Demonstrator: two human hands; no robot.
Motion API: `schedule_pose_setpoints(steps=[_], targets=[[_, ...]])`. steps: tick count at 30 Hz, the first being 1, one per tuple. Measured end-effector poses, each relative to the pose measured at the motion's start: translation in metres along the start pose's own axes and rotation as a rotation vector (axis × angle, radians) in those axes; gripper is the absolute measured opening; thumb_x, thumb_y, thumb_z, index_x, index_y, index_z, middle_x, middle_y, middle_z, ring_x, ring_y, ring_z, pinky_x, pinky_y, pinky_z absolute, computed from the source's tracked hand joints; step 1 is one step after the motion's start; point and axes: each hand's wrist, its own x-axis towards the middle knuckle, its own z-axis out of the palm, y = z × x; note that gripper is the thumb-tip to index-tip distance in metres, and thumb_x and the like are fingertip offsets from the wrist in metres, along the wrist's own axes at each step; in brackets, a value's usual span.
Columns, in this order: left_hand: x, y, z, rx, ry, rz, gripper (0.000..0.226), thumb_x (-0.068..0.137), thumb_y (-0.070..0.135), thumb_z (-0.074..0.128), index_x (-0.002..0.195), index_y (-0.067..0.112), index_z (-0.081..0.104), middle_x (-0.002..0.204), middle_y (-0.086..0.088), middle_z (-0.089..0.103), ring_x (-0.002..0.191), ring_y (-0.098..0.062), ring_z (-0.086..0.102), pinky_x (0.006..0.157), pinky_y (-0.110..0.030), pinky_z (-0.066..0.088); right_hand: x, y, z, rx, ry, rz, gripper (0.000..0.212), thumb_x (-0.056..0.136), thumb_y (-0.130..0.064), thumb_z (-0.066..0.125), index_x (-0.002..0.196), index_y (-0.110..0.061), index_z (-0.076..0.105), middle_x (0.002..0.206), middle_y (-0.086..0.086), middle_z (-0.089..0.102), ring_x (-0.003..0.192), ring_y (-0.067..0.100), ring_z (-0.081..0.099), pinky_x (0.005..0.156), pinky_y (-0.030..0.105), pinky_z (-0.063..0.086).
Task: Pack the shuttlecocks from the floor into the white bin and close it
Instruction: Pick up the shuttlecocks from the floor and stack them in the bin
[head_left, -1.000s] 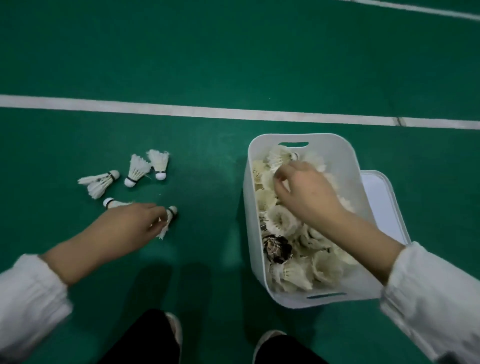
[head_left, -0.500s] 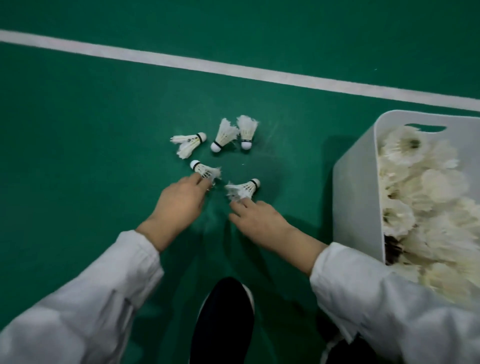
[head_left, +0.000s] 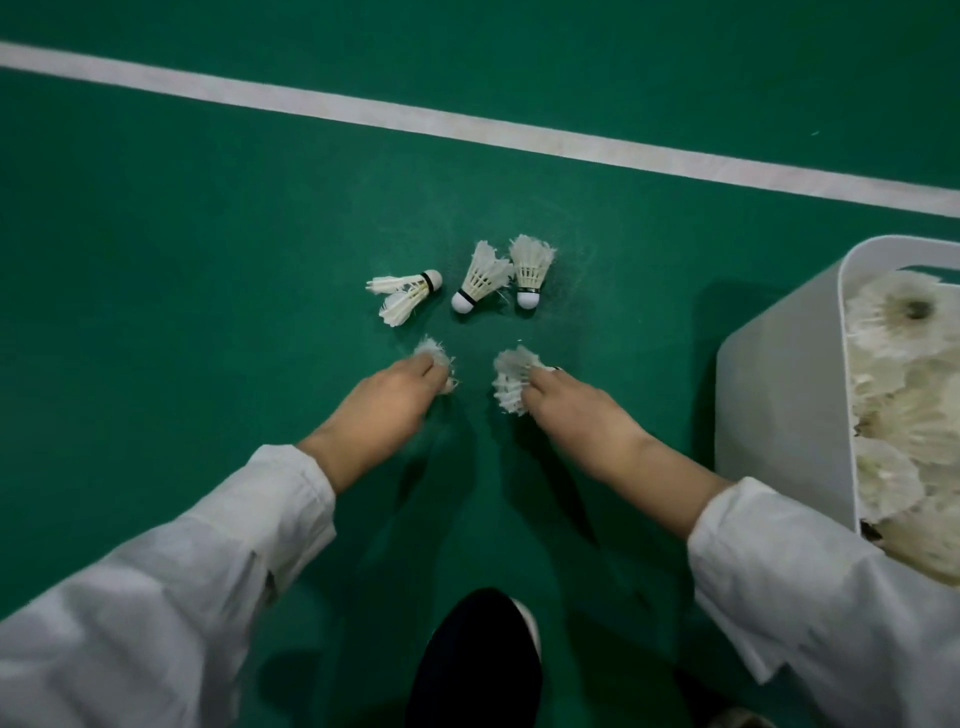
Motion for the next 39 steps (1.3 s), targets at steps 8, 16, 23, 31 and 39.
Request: schedule_pose_setpoints(steps=[8, 16, 23, 31, 39], targets=[[0.019, -0.015, -0.011, -0.801, 0.117, -0.869, 0.043, 0.095, 0.03, 0.045, 0.129, 0.011, 0.027, 0.071, -0.011, 0.065, 0.056, -0.023, 0.063, 0.056, -0.03, 0.048, 0.001, 0.0, 0.003, 0.283, 0.242, 0.129, 0.022, 0.091, 0.001, 0.042, 0.104, -0.004, 0.059, 0.108, 0.009, 0.053, 0.096, 0.028, 0.053, 0.08, 0.04, 0.047], [0.051, -0.028, 0.007, -0.953, 0.182, -0.911, 0.017, 0.089, 0.019, 0.057, 0.105, 0.014, 0.055, 0.075, -0.007, 0.063, 0.036, -0.009, 0.054, 0.05, -0.024, 0.049, -0.008, -0.002, -0.003, 0.435, 0.318, 0.289, 0.023, 0.094, -0.015, 0.045, 0.109, -0.015, 0.062, 0.113, 0.0, 0.057, 0.102, 0.021, 0.057, 0.081, 0.037, 0.049], [0.033, -0.011, 0.002, -0.712, 0.324, -0.794, 0.016, 0.089, 0.019, 0.052, 0.09, 0.011, 0.066, 0.068, -0.01, 0.064, 0.058, -0.023, 0.056, 0.059, -0.037, 0.049, -0.016, -0.002, -0.014, 0.449, 0.37, 0.253, 0.022, 0.093, -0.016, 0.047, 0.109, -0.015, 0.062, 0.111, -0.001, 0.056, 0.102, 0.02, 0.056, 0.079, 0.032, 0.046], [0.023, 0.051, -0.08, -0.306, 0.299, -0.213, 0.015, 0.091, 0.021, 0.054, 0.101, 0.014, 0.062, 0.086, -0.004, 0.065, 0.076, -0.023, 0.058, 0.069, -0.036, 0.048, -0.106, 0.031, -0.07, 0.482, 0.354, 0.074, 0.014, 0.088, -0.014, 0.058, 0.098, -0.018, 0.066, 0.102, -0.004, 0.058, 0.088, 0.014, 0.06, 0.078, 0.024, 0.048], [0.058, 0.164, -0.151, -0.141, 0.267, 0.223, 0.031, 0.089, 0.033, 0.041, 0.095, 0.012, 0.063, 0.089, -0.005, 0.065, 0.08, -0.027, 0.059, 0.067, -0.035, 0.049, -0.242, 0.098, -0.112, 0.79, 0.811, 0.448, 0.017, 0.087, -0.017, 0.062, 0.083, -0.033, 0.066, 0.092, -0.009, 0.061, 0.083, 0.003, 0.059, 0.073, 0.009, 0.046]])
